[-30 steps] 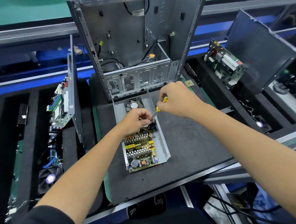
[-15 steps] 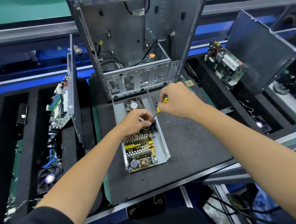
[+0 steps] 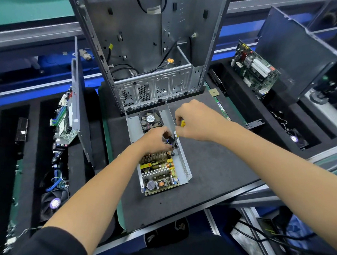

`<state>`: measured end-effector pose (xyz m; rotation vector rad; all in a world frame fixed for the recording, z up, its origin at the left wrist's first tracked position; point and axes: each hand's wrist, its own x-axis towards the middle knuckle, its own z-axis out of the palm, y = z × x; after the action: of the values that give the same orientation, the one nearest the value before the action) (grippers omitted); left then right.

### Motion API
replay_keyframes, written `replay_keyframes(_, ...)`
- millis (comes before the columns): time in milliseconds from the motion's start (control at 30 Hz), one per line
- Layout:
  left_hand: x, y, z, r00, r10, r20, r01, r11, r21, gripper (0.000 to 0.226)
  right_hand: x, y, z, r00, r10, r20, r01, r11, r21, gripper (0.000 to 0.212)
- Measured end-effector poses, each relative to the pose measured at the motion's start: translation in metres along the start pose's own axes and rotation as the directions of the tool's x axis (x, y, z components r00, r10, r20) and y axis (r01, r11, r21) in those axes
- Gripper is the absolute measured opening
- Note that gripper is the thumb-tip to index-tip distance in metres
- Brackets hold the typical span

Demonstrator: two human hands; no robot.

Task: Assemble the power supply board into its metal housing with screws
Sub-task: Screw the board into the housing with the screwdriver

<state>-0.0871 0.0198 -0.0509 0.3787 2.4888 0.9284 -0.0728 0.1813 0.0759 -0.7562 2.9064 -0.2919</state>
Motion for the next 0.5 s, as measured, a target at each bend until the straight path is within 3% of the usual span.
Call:
replay_keyframes(167,0.004,0.000,-0.001,0.998,-0.060,0.016,0.060,0.998,0.027,0.035,0.000,-0.008,0.009,0.998,-0.001,0.064,0.002,1.000,-0.008,0.011)
replay_keyframes(500,0.005,0.002,0.000,0.999,-0.031,0.015,0.030,0.999,0.035,0.042,0.000,-0.013,0.017,0.991,-0.019,0.130,0.025,0.999,-0.047,0.016)
